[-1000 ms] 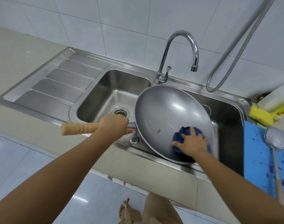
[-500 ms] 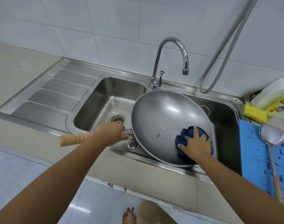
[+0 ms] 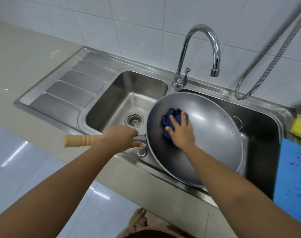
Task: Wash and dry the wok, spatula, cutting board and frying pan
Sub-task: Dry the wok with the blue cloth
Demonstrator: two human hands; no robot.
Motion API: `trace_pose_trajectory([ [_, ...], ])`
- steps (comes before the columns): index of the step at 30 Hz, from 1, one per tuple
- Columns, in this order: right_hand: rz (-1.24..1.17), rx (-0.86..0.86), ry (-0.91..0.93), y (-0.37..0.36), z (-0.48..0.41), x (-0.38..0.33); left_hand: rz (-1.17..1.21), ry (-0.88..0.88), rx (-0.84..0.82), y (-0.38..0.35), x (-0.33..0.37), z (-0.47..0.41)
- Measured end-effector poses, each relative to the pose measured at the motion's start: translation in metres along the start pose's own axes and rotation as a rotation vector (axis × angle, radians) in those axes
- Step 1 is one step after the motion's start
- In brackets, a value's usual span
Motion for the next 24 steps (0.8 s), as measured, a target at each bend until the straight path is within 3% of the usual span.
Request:
trace_pose_trajectory([
  [3, 0.240, 0.063, -0.242, 0.030, -0.021, 0.054, 0.006, 0.031, -0.006, -0.003, -0.002, -0.002],
  [6, 0.385, 0.159, -0.333, 0.053, -0.010, 0.090, 0.000, 0.048, -0.005, -0.007, 0.001, -0.006],
  [8, 0.319, 0.100, -0.408, 0.048, 0.008, 0.089, 0.010, 0.038, -0.033, -0.005, 0.009, -0.010],
  [11, 0.004, -0.081, -0.528, 0.019, 0.039, 0.054, 0.010, 0.015, -0.068, 0.001, 0.020, -0.017],
  [17, -0.390, -0.346, -0.183, 0.006, 0.065, 0.000, -0.047, -0.006, -0.077, 0.018, 0.025, -0.021],
  [20, -0.098, -0.317, -0.071, 0.012, 0.050, 0.045, -0.055, 0.014, -0.070, 0.015, 0.024, -0.012],
  [24, 0.358, -0.108, -0.200, 0.055, 0.019, 0.125, -0.045, 0.027, -0.077, 0.017, 0.022, -0.008],
])
Point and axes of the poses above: each hand's wrist, its own z-axis away from the middle knuckle, its own y-axis out of the back of the hand, x = y × z, the point moved 1 cm from there along -z, towards the middle knuckle, and after that the axes turned 9 degrees about -z, right-handed, at the moved point
